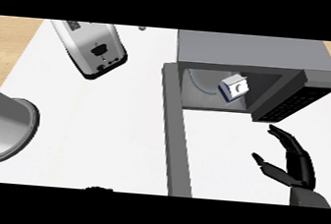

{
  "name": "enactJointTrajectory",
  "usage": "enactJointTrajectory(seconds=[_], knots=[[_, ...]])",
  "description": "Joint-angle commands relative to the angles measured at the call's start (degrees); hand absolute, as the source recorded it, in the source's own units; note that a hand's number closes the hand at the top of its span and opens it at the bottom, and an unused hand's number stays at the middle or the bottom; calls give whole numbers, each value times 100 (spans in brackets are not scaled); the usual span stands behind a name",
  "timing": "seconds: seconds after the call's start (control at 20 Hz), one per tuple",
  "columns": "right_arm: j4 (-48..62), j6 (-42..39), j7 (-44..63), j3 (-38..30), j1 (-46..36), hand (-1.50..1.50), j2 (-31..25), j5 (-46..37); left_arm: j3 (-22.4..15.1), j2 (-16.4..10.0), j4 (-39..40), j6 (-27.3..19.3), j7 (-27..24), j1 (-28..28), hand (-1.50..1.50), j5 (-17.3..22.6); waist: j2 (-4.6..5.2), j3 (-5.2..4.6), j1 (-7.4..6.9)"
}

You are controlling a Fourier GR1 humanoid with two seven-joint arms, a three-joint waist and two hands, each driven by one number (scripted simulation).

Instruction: Pick up the milk, place it into the microwave and close the microwave

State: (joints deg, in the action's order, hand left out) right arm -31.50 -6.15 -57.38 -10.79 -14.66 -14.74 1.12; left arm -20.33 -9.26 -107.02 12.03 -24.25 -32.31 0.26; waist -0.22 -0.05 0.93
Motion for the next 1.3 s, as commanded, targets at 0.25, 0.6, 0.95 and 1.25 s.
enactJointTrajectory(seconds=[0.25, 0.6, 0.95, 1.25], knots=[[-412, -957, -185, -402, 841, -150, -570, 635, -339, 481, 758, -243, 530, 1199, 150, -505, 23, 5, -71], [-1060, -1168, -15, -437, 1429, -150, -832, 875, -225, 909, 1635, -904, 889, 2404, 150, -996, 18, 3, -45], [-689, -1503, 47, -383, 1170, -150, -1173, 934, -862, 918, 3141, -107, 1661, 3515, 150, -1272, 51, 10, 51], [-632, -1611, -156, -399, 1100, -150, -1223, 1048, -1839, 924, 4140, -354, 1730, 4260, 150, -897, 52, 8, 38]])
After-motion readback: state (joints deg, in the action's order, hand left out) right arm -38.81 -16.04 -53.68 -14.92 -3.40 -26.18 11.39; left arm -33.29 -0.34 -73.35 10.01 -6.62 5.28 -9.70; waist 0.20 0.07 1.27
